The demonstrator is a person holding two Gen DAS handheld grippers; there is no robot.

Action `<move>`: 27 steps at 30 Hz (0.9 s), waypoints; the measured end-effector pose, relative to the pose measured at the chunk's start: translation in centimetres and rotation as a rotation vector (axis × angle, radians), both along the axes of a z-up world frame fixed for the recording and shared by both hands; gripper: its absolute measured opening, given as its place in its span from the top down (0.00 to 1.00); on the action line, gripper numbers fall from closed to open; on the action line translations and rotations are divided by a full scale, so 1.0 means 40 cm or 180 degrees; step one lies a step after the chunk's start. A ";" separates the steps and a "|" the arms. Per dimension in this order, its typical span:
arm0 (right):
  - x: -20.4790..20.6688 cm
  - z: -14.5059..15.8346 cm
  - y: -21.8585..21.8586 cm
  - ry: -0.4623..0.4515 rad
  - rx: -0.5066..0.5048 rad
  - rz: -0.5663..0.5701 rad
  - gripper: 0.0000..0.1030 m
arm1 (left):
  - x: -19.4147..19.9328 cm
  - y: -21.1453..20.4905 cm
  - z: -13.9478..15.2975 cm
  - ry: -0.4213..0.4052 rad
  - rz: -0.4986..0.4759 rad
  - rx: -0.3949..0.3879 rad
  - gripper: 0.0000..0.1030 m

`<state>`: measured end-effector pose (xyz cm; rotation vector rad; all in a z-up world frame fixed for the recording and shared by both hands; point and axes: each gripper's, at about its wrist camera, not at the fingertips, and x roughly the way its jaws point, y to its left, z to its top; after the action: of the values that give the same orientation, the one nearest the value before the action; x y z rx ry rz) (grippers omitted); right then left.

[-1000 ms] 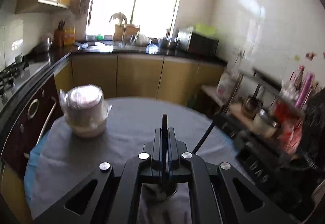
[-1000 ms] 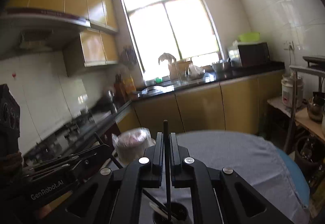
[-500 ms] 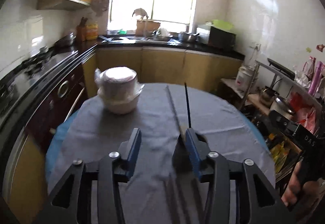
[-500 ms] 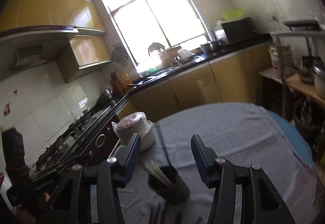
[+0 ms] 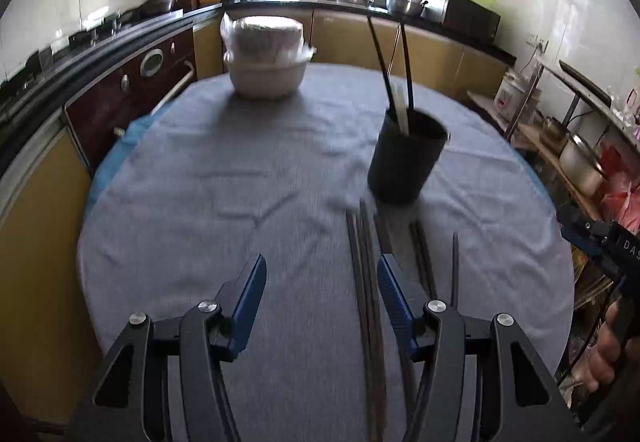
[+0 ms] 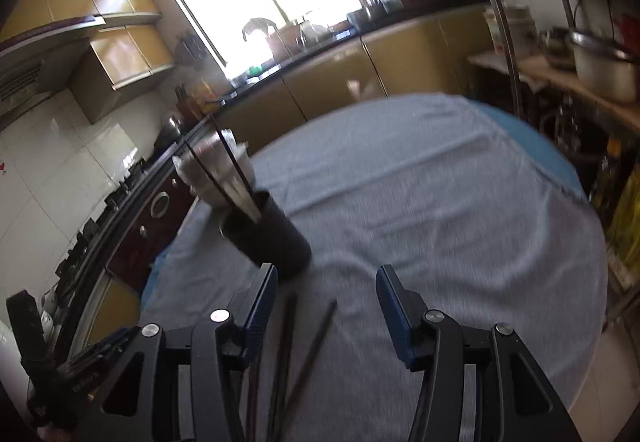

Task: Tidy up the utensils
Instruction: 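Grasp more dark chopsticks with the left tool while the right tool grasps chopsticks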

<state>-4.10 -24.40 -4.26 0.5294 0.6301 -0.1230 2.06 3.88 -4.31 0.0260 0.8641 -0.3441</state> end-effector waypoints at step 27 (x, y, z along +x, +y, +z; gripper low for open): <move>-0.038 -0.063 0.079 0.0552 -0.0129 0.0470 0.60 | -0.082 0.073 -0.080 0.0290 0.0048 0.0141 0.43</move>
<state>-5.63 -21.23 -6.77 0.4343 0.8321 -0.0422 -1.23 6.79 -7.49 0.0450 0.9615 -0.3138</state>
